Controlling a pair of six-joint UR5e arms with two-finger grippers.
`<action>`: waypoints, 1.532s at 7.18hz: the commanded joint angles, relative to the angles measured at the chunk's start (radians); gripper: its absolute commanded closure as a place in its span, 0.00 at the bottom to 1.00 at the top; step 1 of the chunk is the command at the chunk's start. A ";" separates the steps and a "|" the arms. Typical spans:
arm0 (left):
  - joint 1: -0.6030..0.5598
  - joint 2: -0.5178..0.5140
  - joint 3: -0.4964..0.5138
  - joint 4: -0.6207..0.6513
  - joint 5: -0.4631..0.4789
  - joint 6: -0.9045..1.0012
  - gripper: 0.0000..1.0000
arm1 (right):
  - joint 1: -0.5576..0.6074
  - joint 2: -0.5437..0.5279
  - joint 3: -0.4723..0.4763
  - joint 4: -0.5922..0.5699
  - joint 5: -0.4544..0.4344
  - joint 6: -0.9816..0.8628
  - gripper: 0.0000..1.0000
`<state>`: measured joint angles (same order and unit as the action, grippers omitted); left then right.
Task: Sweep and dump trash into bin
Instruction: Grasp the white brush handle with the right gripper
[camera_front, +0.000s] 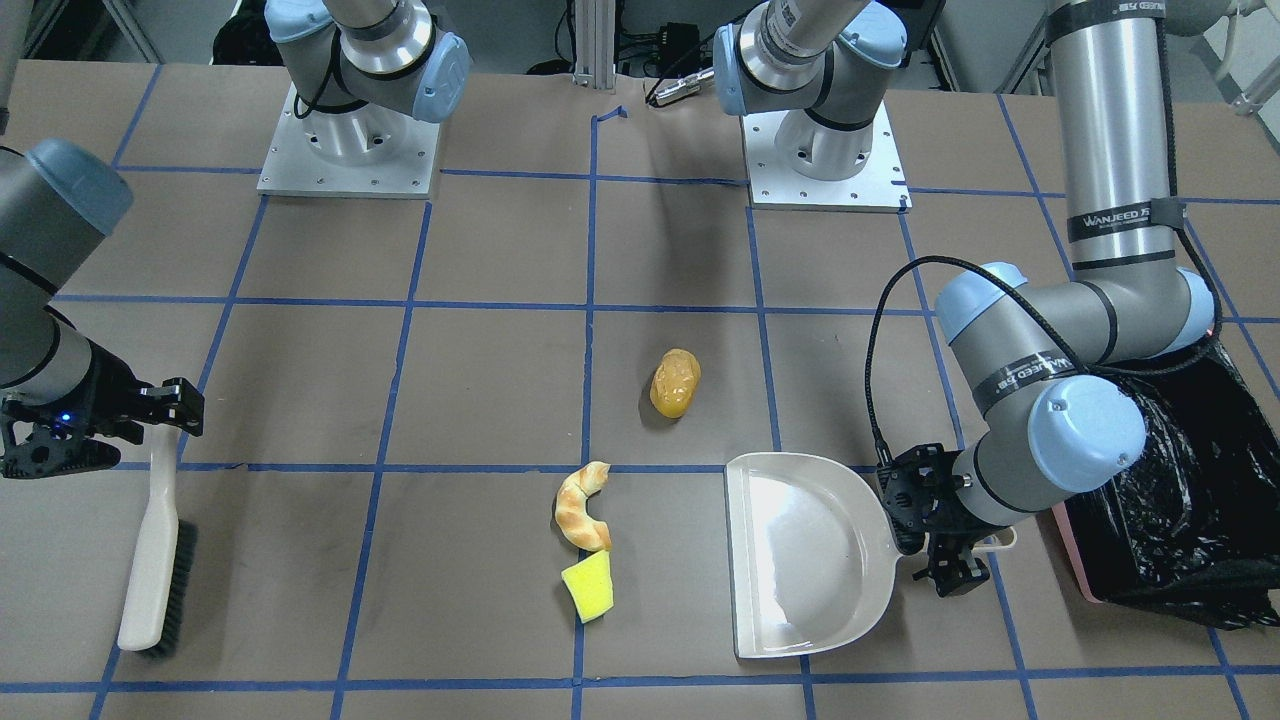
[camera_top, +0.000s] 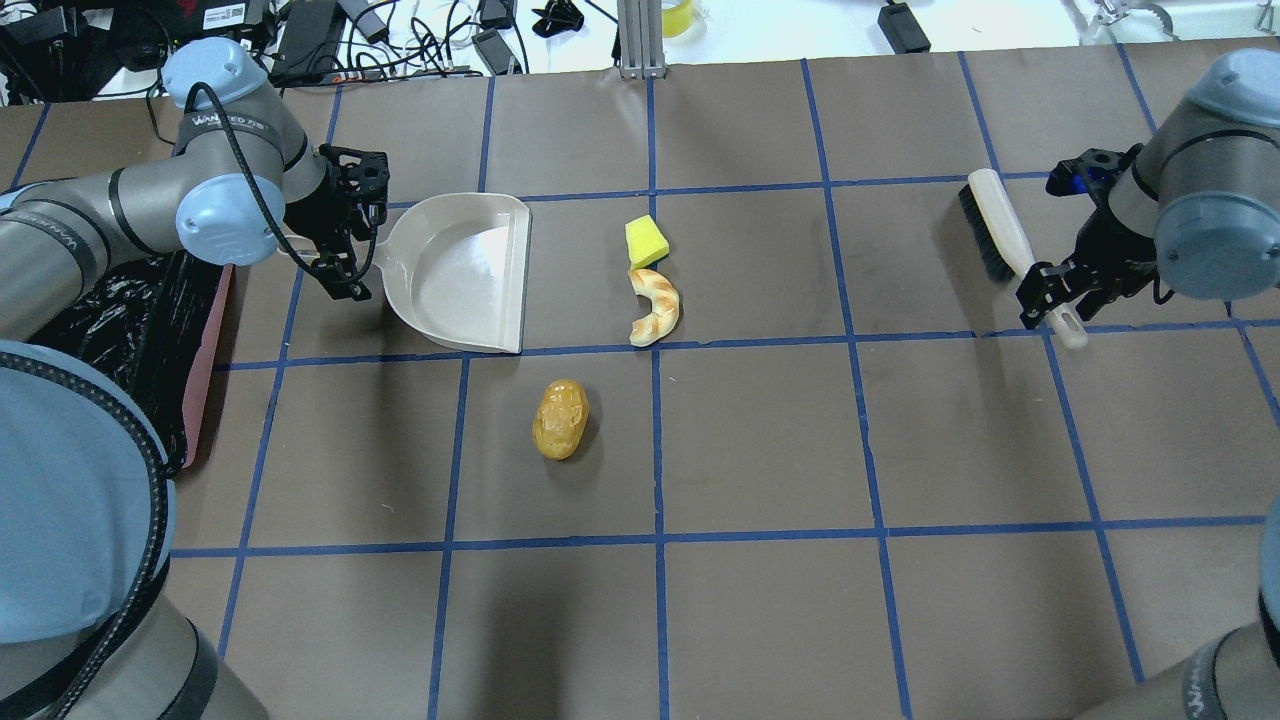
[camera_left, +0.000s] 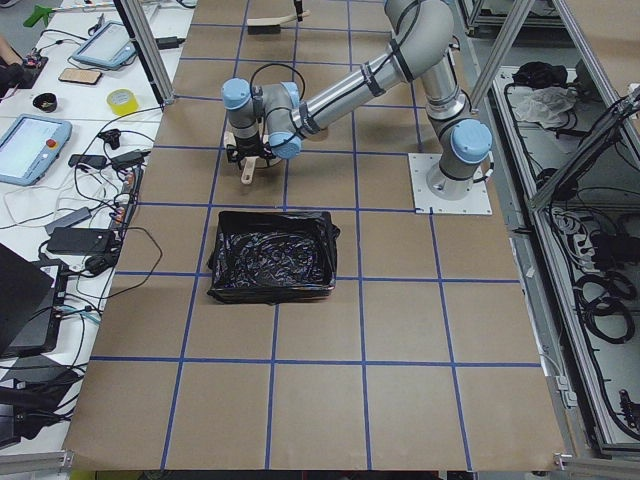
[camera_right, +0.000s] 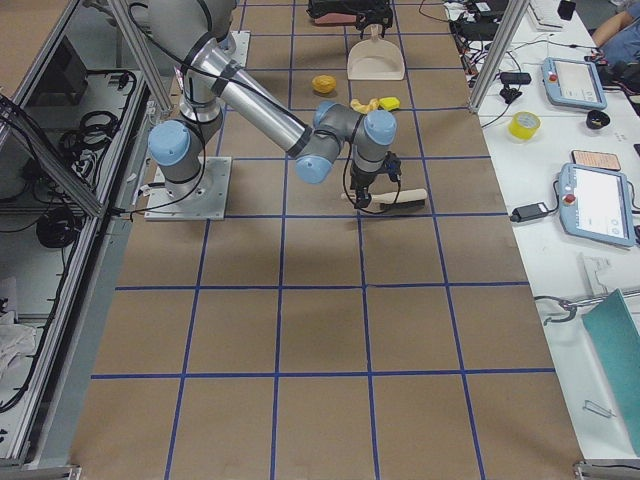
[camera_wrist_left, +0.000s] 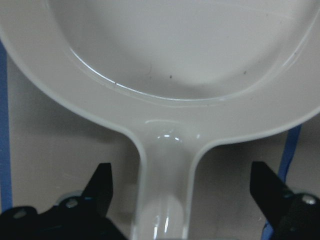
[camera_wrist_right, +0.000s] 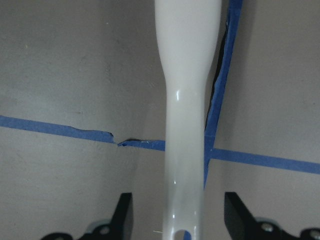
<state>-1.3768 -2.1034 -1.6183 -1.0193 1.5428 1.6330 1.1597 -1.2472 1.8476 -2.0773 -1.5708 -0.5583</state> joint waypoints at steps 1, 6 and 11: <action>-0.001 -0.006 -0.008 0.004 -0.006 -0.010 0.04 | 0.000 0.000 -0.001 0.002 -0.002 0.001 0.57; -0.001 -0.009 -0.017 0.028 -0.020 -0.002 0.30 | 0.003 -0.020 -0.005 0.019 -0.063 0.014 1.00; -0.001 0.003 -0.057 0.090 -0.012 0.005 1.00 | 0.194 -0.035 -0.087 0.118 -0.045 0.269 1.00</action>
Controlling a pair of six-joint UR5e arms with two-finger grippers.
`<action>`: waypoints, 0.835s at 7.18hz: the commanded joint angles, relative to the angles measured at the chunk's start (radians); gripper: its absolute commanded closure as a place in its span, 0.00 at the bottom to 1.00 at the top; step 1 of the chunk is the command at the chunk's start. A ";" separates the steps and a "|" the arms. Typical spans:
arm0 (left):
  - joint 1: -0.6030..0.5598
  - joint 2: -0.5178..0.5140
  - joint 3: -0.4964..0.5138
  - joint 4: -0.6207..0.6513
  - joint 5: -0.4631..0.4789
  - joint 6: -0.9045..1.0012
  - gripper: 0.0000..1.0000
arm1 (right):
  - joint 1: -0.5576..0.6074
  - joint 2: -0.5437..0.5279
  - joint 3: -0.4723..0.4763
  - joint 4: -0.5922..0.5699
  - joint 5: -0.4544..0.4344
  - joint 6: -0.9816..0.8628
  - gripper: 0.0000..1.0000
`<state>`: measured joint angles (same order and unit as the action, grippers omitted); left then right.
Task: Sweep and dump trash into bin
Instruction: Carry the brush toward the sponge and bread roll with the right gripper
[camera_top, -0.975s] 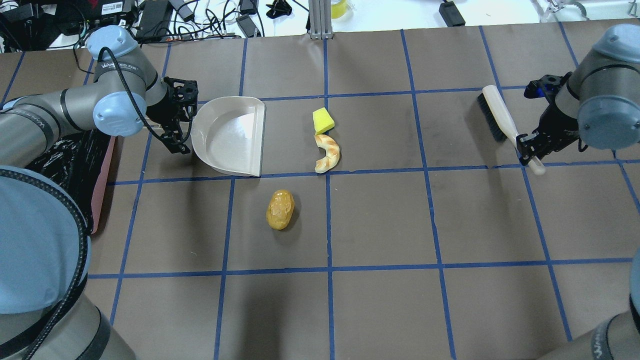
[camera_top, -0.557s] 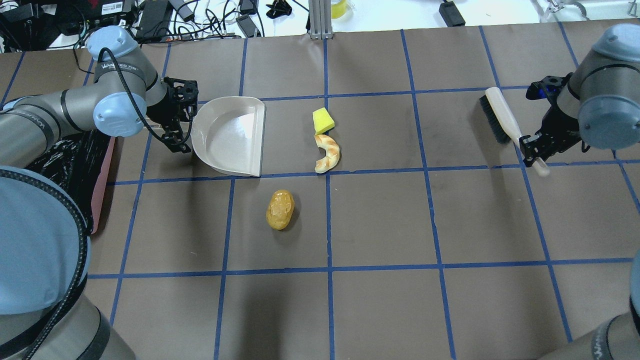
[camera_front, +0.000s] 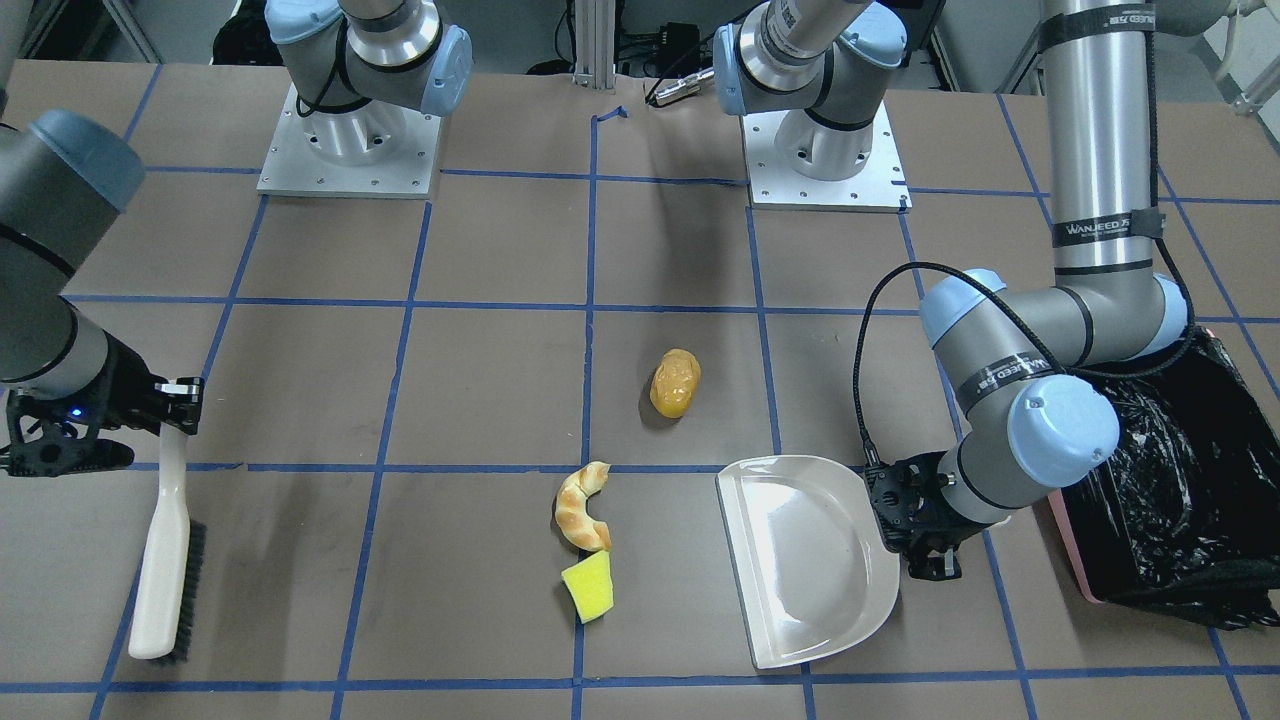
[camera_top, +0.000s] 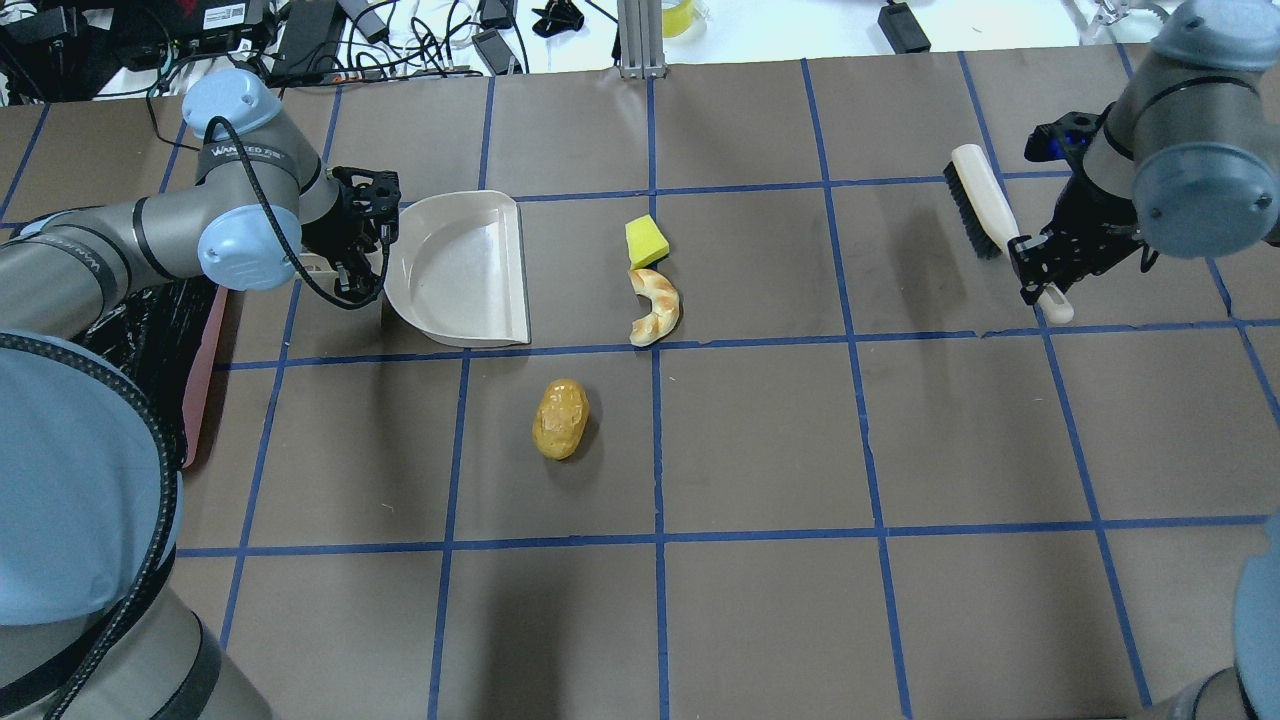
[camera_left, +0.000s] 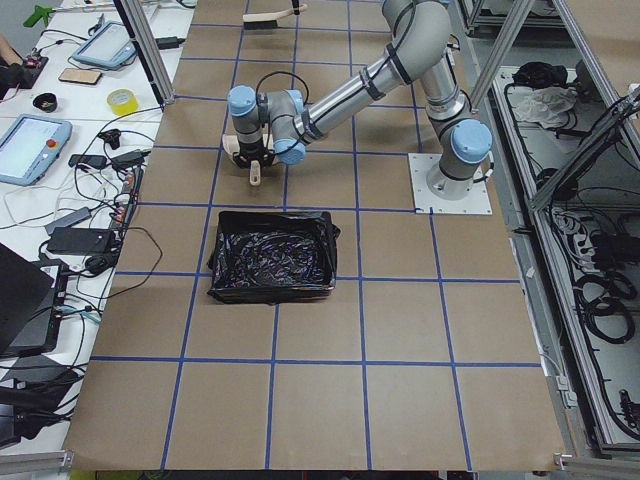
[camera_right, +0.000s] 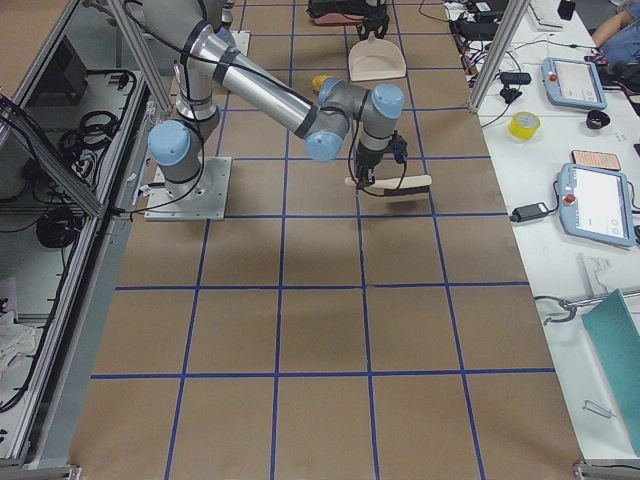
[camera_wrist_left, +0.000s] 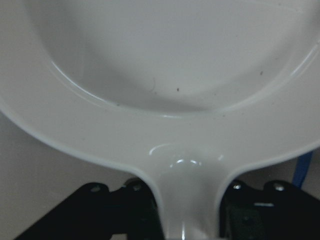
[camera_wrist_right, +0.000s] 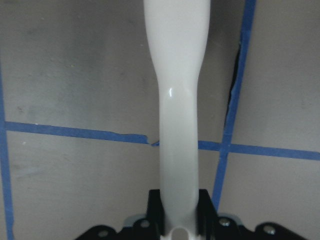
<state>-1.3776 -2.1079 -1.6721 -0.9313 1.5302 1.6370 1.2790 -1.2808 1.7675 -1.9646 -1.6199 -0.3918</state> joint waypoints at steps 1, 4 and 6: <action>0.000 0.008 -0.003 0.003 -0.001 0.000 1.00 | 0.150 -0.002 -0.006 0.004 0.005 0.182 1.00; -0.014 0.008 -0.011 -0.001 0.002 0.027 1.00 | 0.333 0.000 -0.008 0.029 0.099 0.466 1.00; -0.014 0.011 -0.031 -0.001 0.005 0.041 1.00 | 0.426 0.008 -0.006 0.024 0.136 0.578 1.00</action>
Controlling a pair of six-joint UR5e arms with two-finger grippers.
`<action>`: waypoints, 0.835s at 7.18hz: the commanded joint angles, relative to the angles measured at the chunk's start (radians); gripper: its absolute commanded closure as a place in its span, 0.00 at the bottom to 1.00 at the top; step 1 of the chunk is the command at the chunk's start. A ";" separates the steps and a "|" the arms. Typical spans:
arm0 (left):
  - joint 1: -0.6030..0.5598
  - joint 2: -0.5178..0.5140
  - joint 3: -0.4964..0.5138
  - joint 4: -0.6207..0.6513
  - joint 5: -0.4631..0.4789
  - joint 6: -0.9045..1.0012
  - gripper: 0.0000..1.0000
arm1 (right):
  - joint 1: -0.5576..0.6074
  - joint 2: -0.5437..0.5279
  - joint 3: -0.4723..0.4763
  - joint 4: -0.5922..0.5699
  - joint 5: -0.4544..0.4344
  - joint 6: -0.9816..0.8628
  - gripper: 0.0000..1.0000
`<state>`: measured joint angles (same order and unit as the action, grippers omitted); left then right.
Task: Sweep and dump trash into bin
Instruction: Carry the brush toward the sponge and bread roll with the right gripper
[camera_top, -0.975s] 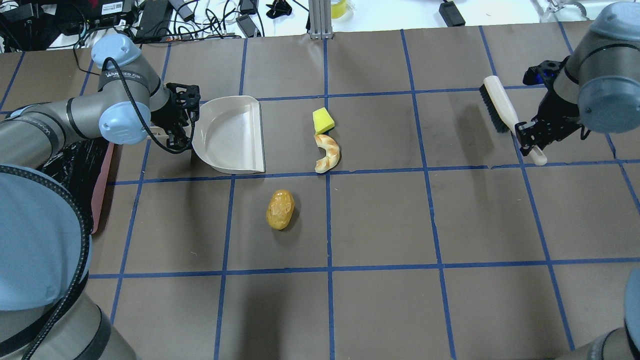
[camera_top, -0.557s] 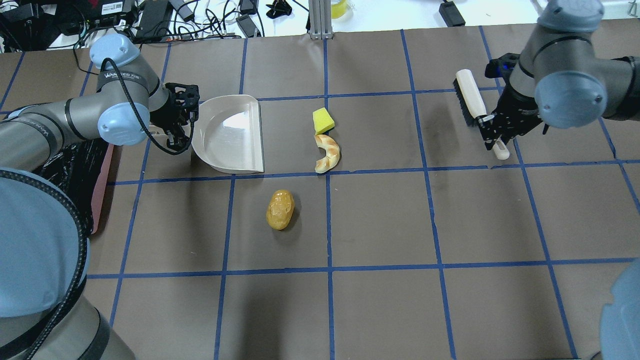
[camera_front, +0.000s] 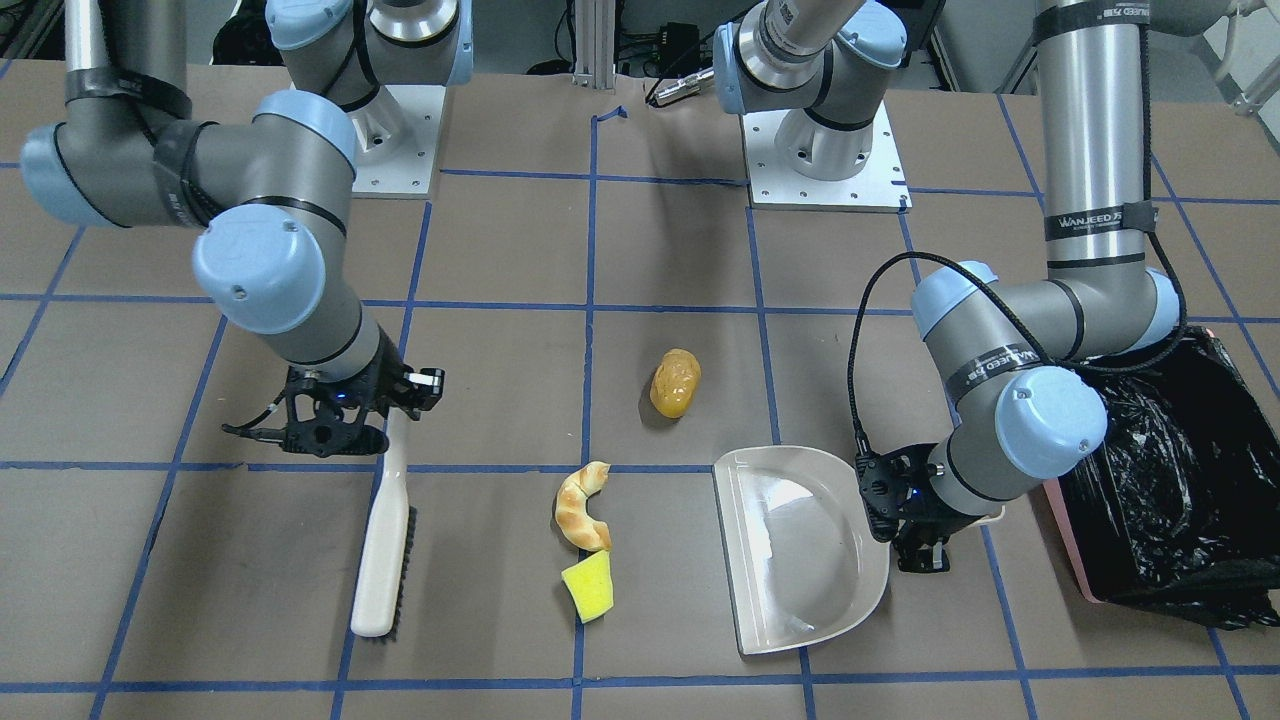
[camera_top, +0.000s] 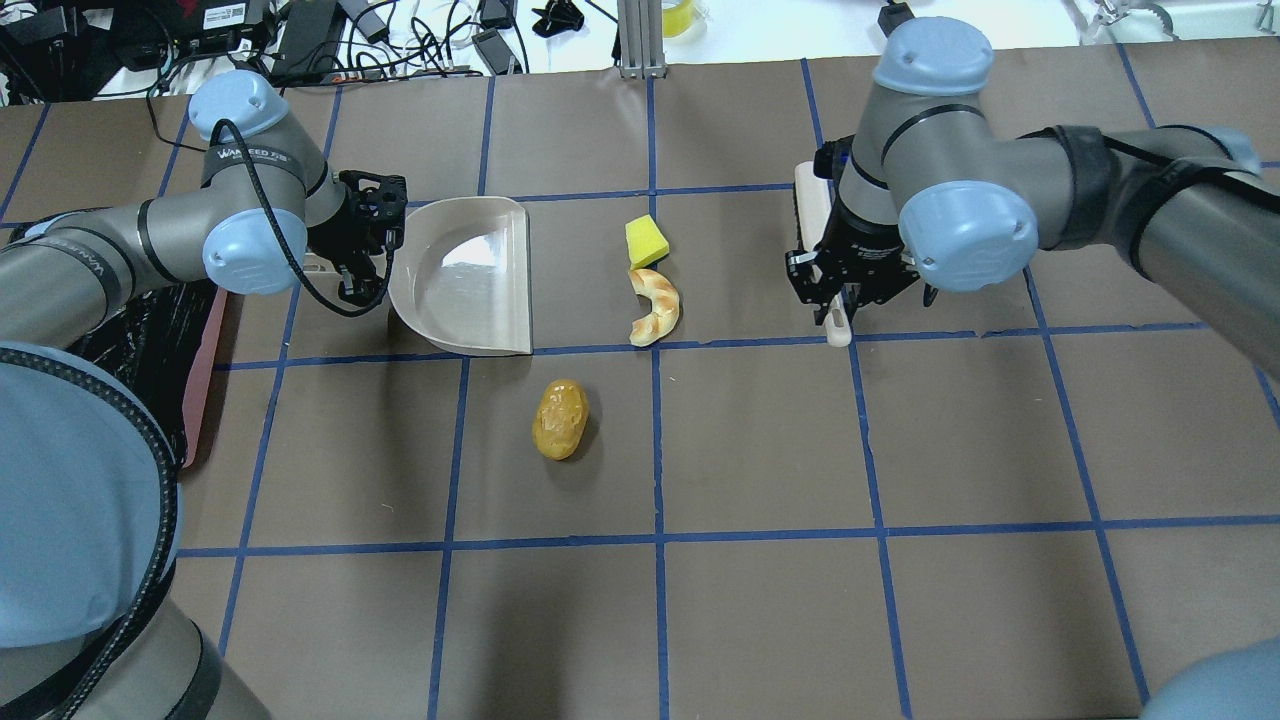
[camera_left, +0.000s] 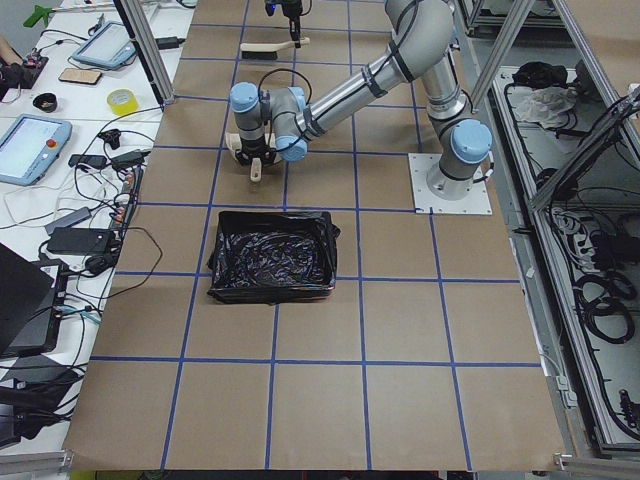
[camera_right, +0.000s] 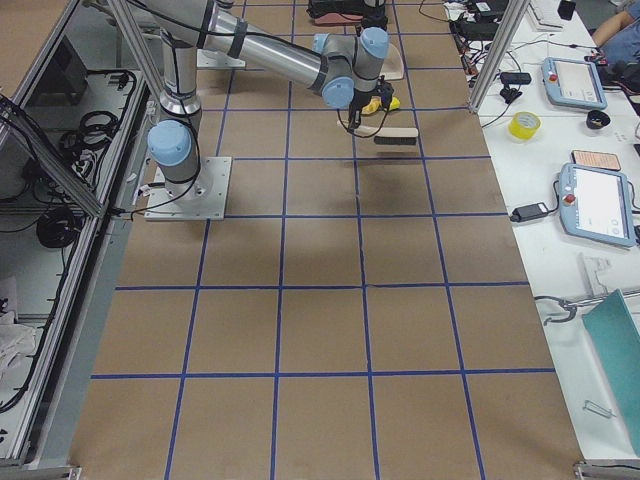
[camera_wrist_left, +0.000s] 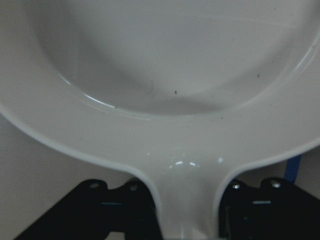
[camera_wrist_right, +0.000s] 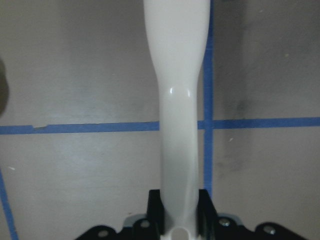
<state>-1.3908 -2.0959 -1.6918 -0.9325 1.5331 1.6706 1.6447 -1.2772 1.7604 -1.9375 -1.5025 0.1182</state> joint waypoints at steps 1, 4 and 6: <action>-0.005 -0.001 -0.012 0.000 0.021 0.008 1.00 | 0.099 0.007 0.001 -0.006 0.022 0.090 1.00; -0.040 0.013 -0.009 0.000 0.058 -0.003 1.00 | 0.185 0.037 0.001 -0.020 0.048 0.168 1.00; -0.047 0.019 -0.011 -0.002 0.062 -0.005 1.00 | 0.205 0.059 0.001 -0.070 0.050 0.169 1.00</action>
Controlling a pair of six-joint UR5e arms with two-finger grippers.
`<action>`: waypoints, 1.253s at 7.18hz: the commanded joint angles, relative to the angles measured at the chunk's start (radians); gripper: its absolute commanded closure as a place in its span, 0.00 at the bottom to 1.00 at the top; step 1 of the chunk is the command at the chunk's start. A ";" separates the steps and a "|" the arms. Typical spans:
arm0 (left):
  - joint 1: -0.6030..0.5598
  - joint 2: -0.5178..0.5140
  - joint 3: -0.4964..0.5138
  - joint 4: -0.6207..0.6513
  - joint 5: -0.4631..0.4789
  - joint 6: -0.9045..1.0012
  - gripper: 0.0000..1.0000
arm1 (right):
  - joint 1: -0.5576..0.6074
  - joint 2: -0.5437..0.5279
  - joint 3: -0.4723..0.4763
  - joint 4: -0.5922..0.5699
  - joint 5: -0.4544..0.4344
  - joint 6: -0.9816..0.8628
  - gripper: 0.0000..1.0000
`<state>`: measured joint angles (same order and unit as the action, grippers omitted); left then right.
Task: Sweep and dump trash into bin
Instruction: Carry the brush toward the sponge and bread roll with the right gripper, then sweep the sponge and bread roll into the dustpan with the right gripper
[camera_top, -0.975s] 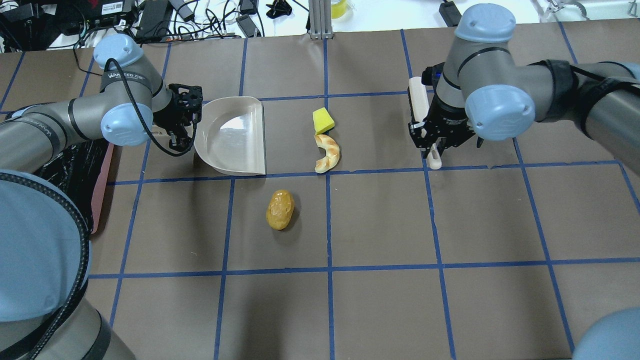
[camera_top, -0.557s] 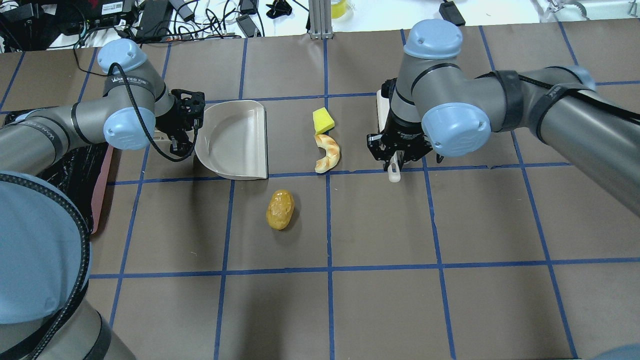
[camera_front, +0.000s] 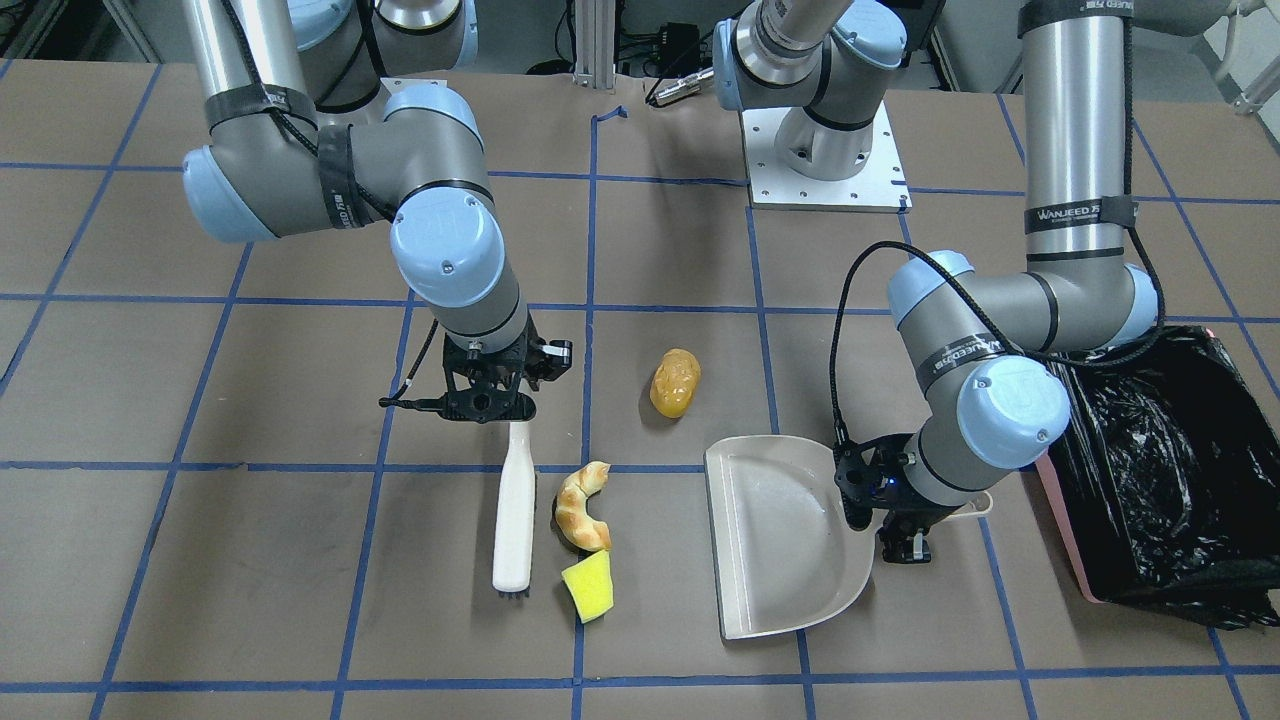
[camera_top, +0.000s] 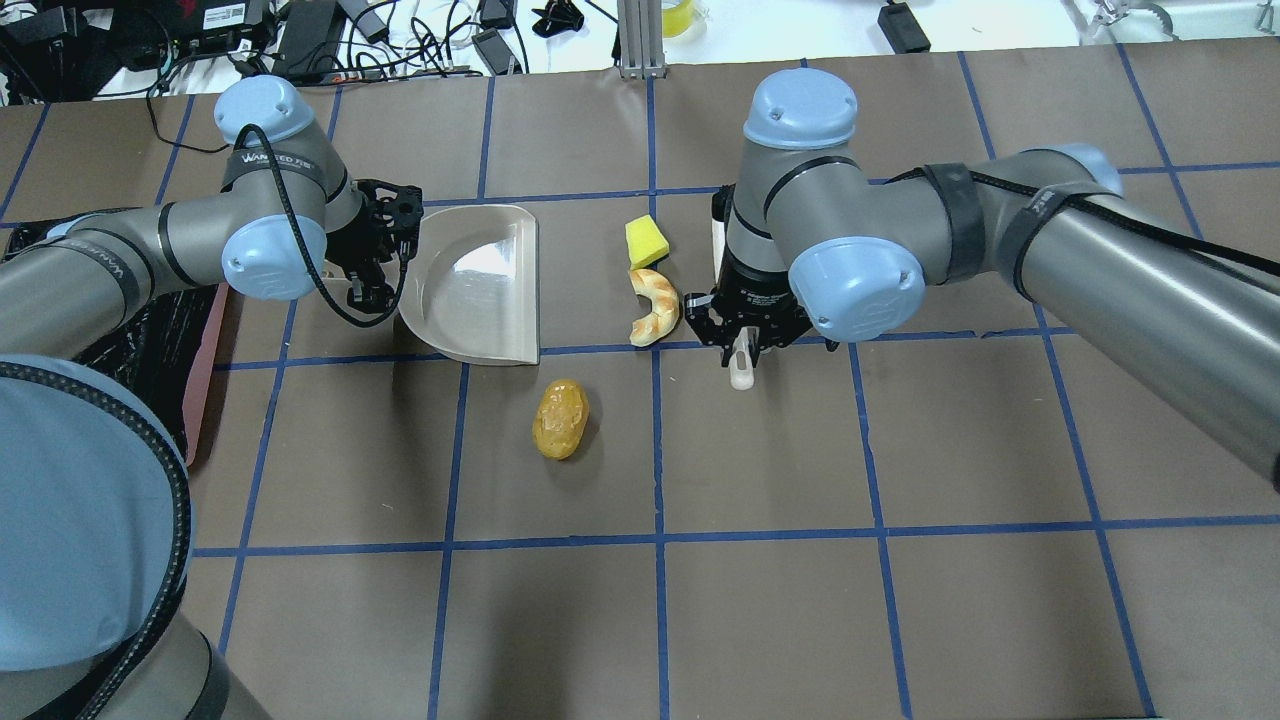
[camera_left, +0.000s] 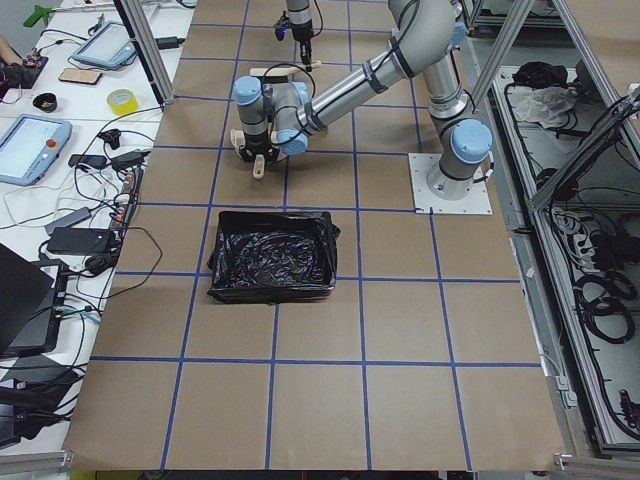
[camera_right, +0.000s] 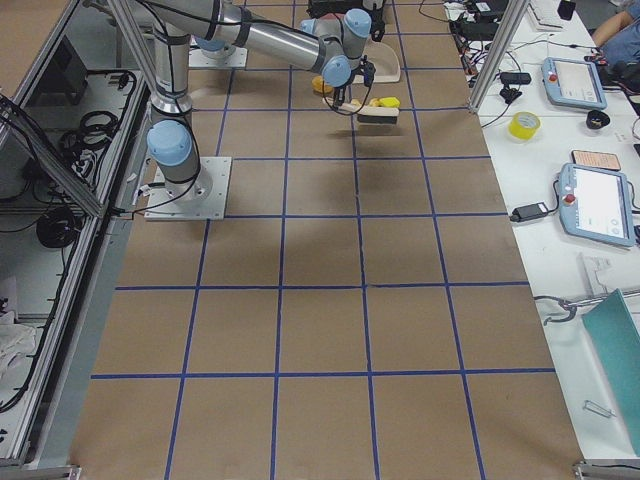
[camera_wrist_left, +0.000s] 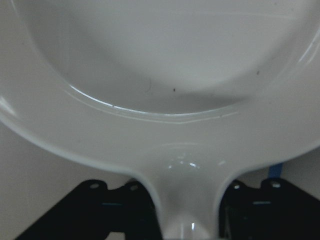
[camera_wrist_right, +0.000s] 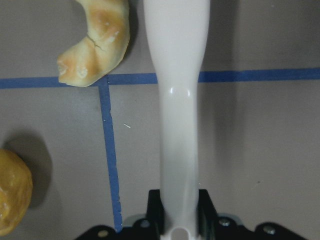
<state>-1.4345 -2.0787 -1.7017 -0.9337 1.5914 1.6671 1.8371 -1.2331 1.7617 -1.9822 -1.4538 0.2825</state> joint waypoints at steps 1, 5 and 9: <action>-0.003 0.003 -0.003 -0.001 0.004 -0.001 1.00 | 0.034 0.030 -0.005 -0.064 0.006 0.030 1.00; -0.003 -0.006 -0.003 -0.001 0.005 -0.001 1.00 | 0.177 0.141 -0.148 -0.083 0.082 0.272 1.00; -0.003 -0.003 -0.003 -0.001 0.005 -0.003 1.00 | 0.318 0.283 -0.373 -0.095 0.137 0.501 1.00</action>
<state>-1.4373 -2.0817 -1.7042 -0.9342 1.5969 1.6656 2.1181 -0.9843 1.4561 -2.0759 -1.3493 0.7147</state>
